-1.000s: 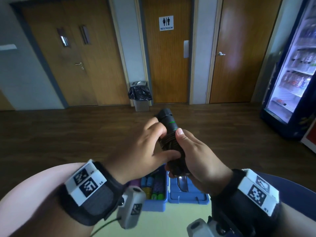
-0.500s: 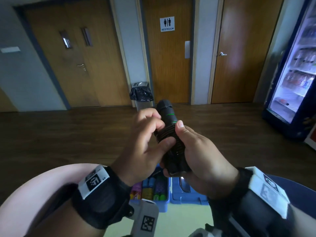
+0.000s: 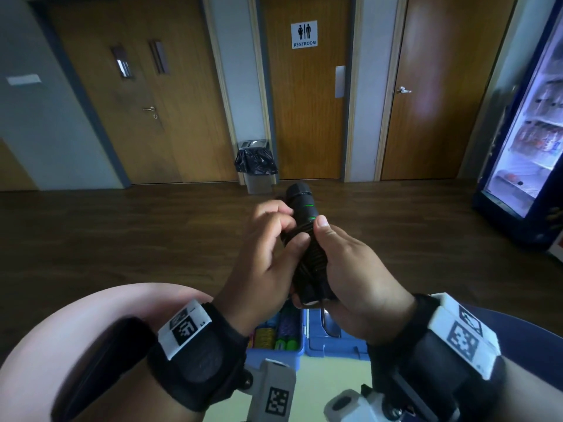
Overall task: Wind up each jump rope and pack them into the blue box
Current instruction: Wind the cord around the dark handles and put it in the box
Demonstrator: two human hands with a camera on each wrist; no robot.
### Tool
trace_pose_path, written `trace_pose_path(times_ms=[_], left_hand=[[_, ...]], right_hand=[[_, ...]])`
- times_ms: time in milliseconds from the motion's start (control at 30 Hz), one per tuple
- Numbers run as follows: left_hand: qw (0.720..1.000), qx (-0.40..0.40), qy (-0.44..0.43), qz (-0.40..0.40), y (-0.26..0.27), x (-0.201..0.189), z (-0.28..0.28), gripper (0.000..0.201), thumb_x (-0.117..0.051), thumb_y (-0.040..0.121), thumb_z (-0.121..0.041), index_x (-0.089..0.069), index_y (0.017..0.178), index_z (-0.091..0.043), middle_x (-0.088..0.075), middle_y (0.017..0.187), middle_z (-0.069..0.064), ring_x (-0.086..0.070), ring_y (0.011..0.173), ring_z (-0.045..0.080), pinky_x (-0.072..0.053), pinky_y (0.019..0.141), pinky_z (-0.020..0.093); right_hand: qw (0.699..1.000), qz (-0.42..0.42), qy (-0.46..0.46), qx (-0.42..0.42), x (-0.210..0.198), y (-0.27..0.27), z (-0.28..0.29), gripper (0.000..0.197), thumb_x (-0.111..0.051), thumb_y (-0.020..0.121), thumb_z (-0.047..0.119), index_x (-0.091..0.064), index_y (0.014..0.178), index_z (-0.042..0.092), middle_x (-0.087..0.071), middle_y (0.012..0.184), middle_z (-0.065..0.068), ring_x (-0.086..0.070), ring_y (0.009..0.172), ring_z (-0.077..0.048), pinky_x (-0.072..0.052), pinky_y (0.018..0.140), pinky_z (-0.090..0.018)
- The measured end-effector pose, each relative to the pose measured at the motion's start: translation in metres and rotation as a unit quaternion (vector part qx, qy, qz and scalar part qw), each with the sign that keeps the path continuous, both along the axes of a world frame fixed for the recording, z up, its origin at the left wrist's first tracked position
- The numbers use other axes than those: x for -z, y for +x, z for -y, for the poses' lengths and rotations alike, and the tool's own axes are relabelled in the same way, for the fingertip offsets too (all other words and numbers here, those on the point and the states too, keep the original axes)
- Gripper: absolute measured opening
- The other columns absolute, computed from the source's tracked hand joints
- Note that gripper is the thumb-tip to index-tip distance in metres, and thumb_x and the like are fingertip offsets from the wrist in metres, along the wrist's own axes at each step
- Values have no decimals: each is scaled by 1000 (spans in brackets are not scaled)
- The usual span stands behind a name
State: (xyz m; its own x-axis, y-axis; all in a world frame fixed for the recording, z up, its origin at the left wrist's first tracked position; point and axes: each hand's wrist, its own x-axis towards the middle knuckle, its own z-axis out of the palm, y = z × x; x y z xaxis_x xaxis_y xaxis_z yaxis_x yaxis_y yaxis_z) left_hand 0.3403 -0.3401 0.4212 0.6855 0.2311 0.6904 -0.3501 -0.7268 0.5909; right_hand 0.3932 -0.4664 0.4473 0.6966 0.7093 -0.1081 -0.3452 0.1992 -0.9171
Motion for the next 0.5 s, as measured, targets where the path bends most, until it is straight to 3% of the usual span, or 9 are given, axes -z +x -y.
trace_pose_path(times_ms=[67, 167, 233, 300, 367, 433, 500], left_hand=[[1000, -2, 19, -5, 3, 0, -1, 30, -47, 99, -39, -54, 98, -10, -49, 124, 2, -50, 120, 19, -39, 99, 29], [998, 21, 45, -36, 4, 0, -5, 55, -52, 92, -60, -54, 112, -9, -43, 140, 5, -44, 133, 22, -39, 106, 41], [996, 49, 32, -65, 3, -1, -8, 67, -58, 82, -70, -52, 117, -13, -31, 153, 1, -33, 143, 17, -37, 111, 33], [994, 77, -12, -74, 3, -2, -9, 65, -65, 78, -68, -53, 114, -16, -25, 158, -4, -31, 145, 13, -41, 109, 28], [990, 100, -69, -68, 4, -2, -5, 61, -72, 76, -62, -53, 110, -15, -25, 159, -9, -35, 144, 21, -39, 112, 46], [980, 131, -140, -58, 4, -3, 2, 58, -79, 74, -52, -53, 109, -14, -28, 158, -13, -43, 139, 28, -47, 100, 54], [967, 154, -197, -52, 2, -6, 11, 53, -81, 74, -39, -53, 110, -12, -31, 156, -19, -56, 127, 26, -57, 67, 52]], right_hand=[[1000, -27, 4, -6, -1, 5, 0, 43, -39, 103, 49, -61, 117, 15, -64, 96, -20, -65, 69, -29, -52, 57, -39], [998, -60, 11, -12, -4, 12, 2, 47, -37, 103, 51, -60, 119, 13, -63, 96, -18, -64, 71, -29, -51, 61, -40], [997, -79, 10, -16, -3, 13, 3, 47, -38, 103, 53, -61, 118, 14, -61, 95, -18, -62, 74, -30, -51, 64, -41], [994, -102, 18, -23, -1, 14, 4, 48, -40, 101, 54, -63, 114, 14, -61, 89, -15, -62, 69, -28, -51, 61, -39], [991, -123, 36, -45, 1, 14, 6, 49, -40, 100, 55, -67, 110, 15, -66, 85, -12, -64, 70, -25, -51, 61, -37], [986, -133, 63, -74, 0, 14, 8, 50, -38, 100, 55, -70, 105, 17, -68, 86, -11, -63, 73, -25, -47, 64, -38], [982, -137, 86, -96, -2, 14, 11, 49, -39, 99, 54, -71, 101, 16, -66, 86, -12, -61, 70, -25, -44, 65, -38]])
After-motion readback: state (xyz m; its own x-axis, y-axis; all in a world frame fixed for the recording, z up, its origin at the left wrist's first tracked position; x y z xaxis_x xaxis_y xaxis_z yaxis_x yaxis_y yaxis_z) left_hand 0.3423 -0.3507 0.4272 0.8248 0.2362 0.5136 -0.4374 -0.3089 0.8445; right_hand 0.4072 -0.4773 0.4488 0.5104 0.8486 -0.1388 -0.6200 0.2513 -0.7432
